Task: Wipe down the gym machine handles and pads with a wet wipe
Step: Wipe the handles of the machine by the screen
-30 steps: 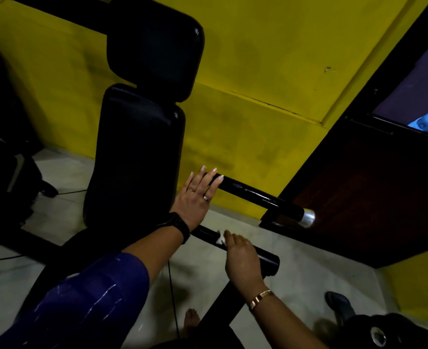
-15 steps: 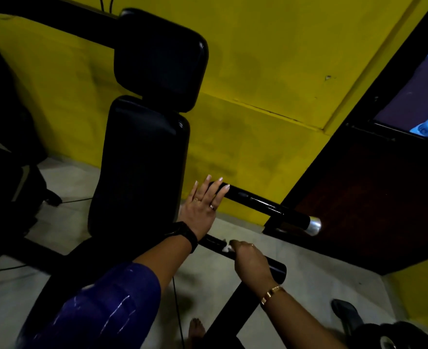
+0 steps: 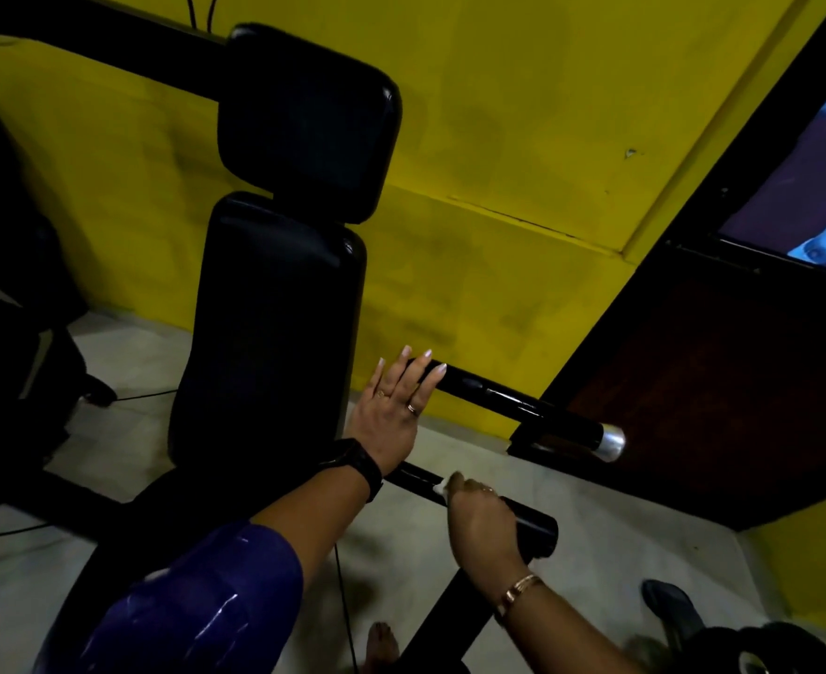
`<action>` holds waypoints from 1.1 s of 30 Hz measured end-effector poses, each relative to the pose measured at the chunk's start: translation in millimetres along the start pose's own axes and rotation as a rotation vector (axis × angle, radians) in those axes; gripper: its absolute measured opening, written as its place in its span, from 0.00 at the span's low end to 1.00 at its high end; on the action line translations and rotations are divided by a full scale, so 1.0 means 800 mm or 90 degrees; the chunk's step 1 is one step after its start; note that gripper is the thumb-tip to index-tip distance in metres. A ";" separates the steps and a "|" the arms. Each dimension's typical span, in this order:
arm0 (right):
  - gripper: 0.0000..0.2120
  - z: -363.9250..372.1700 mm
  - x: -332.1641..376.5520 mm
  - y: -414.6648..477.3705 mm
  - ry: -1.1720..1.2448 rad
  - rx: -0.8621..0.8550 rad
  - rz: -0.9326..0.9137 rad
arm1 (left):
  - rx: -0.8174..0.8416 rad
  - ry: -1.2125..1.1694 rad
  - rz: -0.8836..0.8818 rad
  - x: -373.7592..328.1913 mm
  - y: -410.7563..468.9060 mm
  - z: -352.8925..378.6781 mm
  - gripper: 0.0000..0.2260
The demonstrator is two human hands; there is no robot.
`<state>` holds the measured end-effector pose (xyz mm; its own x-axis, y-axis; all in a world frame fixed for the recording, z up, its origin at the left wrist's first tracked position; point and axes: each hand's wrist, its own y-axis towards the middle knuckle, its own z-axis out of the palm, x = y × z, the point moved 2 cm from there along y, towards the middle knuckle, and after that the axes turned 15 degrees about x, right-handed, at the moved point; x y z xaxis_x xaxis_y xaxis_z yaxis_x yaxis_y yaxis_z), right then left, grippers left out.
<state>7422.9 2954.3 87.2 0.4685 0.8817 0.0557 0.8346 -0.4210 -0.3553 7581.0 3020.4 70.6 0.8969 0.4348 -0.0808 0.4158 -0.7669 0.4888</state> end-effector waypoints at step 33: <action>0.22 0.018 0.019 0.013 -0.005 -0.014 0.007 | 0.028 -0.023 0.023 0.002 -0.003 -0.007 0.35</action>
<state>7434.6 2966.5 71.2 0.4760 0.8783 0.0443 0.8353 -0.4357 -0.3354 7580.5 3025.3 74.0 0.9162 0.3892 -0.0952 0.3879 -0.8023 0.4537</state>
